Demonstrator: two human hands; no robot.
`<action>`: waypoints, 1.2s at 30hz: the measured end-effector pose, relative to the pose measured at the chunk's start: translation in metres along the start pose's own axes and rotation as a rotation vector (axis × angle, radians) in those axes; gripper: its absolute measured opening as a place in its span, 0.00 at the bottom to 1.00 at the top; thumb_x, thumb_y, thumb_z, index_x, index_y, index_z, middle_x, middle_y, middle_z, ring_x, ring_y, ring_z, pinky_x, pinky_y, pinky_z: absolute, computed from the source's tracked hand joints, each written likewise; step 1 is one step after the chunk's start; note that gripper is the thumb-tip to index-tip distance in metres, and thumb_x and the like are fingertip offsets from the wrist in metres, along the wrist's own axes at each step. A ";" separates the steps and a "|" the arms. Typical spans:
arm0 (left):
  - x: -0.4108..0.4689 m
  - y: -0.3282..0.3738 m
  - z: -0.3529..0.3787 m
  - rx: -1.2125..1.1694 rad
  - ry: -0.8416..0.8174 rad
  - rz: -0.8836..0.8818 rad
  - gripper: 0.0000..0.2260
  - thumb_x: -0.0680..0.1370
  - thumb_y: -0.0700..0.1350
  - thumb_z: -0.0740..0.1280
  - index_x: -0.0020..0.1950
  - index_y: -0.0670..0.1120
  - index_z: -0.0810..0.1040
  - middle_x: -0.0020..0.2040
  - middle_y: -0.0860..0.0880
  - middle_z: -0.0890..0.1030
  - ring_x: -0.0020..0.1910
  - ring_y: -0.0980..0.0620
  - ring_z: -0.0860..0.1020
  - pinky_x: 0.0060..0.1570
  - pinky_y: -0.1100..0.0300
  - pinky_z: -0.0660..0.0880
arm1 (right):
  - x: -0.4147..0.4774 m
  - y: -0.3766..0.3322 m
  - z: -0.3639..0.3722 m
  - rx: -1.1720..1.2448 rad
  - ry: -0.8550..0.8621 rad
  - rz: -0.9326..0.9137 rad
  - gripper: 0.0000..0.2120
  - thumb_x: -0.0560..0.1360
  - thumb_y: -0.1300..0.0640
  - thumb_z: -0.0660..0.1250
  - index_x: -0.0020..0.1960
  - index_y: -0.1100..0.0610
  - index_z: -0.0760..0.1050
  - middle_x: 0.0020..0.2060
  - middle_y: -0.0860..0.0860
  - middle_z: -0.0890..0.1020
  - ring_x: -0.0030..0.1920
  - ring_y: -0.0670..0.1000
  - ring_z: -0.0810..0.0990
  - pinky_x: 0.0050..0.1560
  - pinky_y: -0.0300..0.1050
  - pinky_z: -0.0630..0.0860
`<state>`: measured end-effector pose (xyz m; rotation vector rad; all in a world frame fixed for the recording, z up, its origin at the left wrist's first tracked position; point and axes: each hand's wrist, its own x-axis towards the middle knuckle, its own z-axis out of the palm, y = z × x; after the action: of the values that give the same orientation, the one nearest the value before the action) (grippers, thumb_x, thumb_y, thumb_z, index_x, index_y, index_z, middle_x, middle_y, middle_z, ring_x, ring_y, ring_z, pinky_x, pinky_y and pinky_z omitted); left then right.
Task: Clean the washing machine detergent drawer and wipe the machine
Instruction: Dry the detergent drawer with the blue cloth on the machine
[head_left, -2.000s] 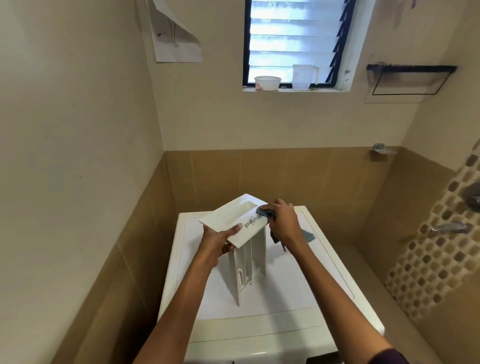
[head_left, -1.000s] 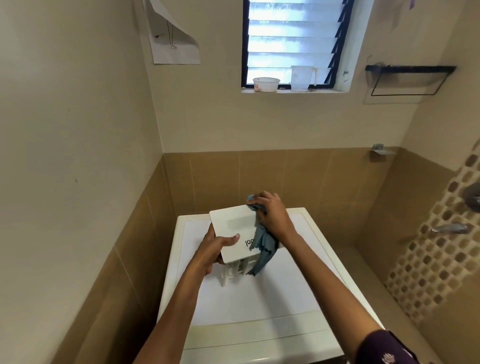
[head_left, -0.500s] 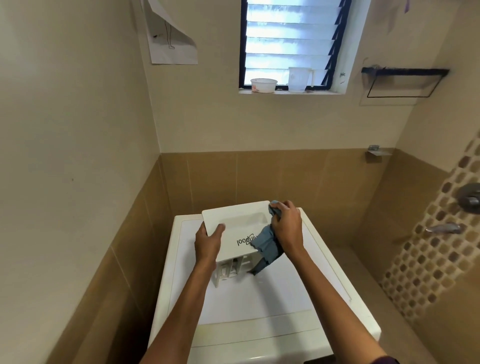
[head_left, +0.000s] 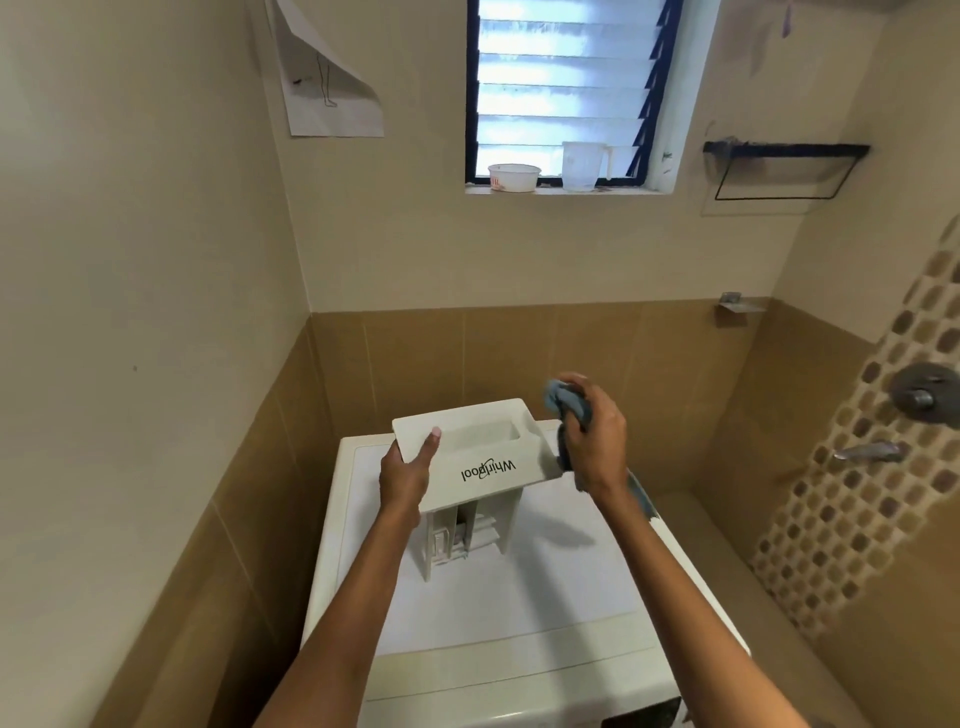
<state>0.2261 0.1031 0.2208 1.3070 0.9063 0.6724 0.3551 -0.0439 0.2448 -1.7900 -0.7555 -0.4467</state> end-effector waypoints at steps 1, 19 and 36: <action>0.000 0.001 0.001 0.020 0.011 0.004 0.20 0.79 0.53 0.60 0.67 0.43 0.70 0.63 0.42 0.76 0.59 0.44 0.75 0.47 0.57 0.71 | 0.004 -0.011 0.005 0.043 -0.073 -0.090 0.19 0.68 0.75 0.63 0.56 0.63 0.77 0.51 0.51 0.80 0.51 0.42 0.75 0.55 0.28 0.69; 0.003 0.004 -0.007 0.131 0.034 -0.046 0.24 0.81 0.57 0.51 0.68 0.42 0.68 0.62 0.42 0.75 0.56 0.43 0.74 0.45 0.57 0.72 | 0.000 -0.043 0.067 -0.478 -0.881 -0.466 0.12 0.77 0.62 0.61 0.55 0.54 0.80 0.55 0.50 0.78 0.53 0.54 0.69 0.50 0.51 0.73; 0.002 0.004 -0.002 0.146 0.070 -0.029 0.19 0.81 0.55 0.52 0.56 0.42 0.72 0.57 0.40 0.78 0.47 0.47 0.75 0.32 0.63 0.69 | 0.002 0.005 0.031 -0.527 -0.436 -0.096 0.10 0.74 0.64 0.64 0.55 0.58 0.75 0.54 0.53 0.73 0.55 0.54 0.69 0.47 0.42 0.69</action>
<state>0.2256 0.1067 0.2247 1.4037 1.0459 0.6420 0.3583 -0.0153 0.2323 -2.3953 -1.1020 -0.3387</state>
